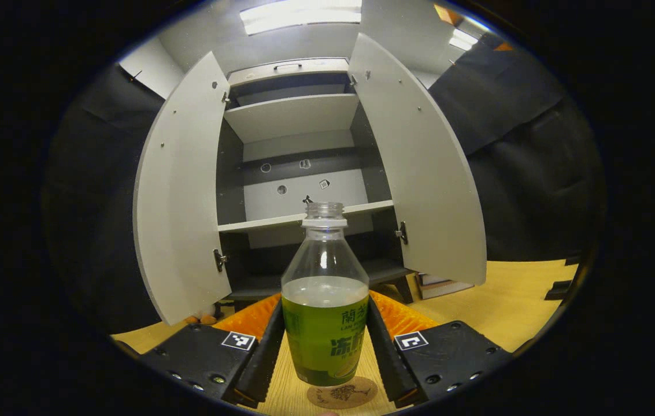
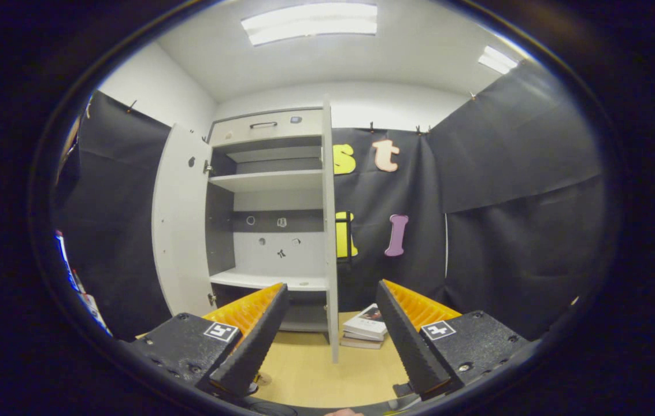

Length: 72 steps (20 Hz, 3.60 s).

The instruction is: Grasp the bottle in the cabinet with the left hand and place it on the coaster, then close the right door with the right hand and the left door with the left hand.

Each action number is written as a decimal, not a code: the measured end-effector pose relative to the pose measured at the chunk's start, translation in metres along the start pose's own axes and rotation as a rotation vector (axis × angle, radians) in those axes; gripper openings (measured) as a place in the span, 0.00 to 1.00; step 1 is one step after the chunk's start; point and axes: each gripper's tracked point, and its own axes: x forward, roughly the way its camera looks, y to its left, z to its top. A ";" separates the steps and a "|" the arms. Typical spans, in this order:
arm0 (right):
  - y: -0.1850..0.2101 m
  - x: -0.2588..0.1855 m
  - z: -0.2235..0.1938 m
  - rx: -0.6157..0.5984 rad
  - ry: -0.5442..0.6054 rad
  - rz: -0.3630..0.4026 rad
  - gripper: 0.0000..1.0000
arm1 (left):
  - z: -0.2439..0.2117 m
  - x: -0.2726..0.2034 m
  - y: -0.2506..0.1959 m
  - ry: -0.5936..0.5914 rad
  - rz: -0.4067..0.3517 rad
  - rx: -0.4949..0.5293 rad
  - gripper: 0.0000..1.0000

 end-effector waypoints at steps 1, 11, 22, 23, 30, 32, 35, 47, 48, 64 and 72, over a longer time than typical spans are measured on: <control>-0.002 0.000 0.000 0.000 0.005 -0.013 1.00 | -0.009 0.003 -0.004 0.014 -0.012 0.008 0.72; -0.021 -0.002 -0.008 -0.008 0.034 -0.093 1.00 | -0.058 -0.005 -0.009 0.128 -0.018 -0.085 0.72; -0.014 0.006 -0.016 -0.009 0.067 -0.060 1.00 | -0.049 -0.006 -0.015 0.077 -0.067 -0.108 0.78; -0.014 0.006 -0.017 -0.007 0.071 -0.057 1.00 | -0.048 -0.005 -0.014 0.072 -0.065 -0.103 0.81; -0.015 0.006 -0.021 0.008 0.075 -0.048 1.00 | -0.022 -0.001 -0.002 0.041 -0.072 -0.114 0.95; -0.015 0.006 -0.025 0.017 0.081 -0.043 1.00 | -0.010 0.000 0.004 0.023 -0.069 -0.110 0.96; -0.016 0.007 -0.028 0.019 0.083 -0.038 1.00 | 0.014 -0.003 0.017 -0.015 -0.053 -0.113 0.95; -0.032 0.017 -0.065 0.046 0.070 -0.028 1.00 | 0.141 -0.037 0.051 -0.068 -0.071 -0.157 0.95; -0.032 0.016 -0.071 0.051 0.070 -0.029 1.00 | 0.148 -0.042 0.050 -0.062 -0.074 -0.172 0.95; -0.046 0.130 -0.023 0.108 -0.020 0.101 0.97 | 0.163 -0.100 0.083 0.034 0.020 -0.197 0.96; -0.098 0.246 0.015 0.081 -0.019 -0.060 0.99 | 0.153 -0.116 0.094 0.054 0.057 -0.210 0.96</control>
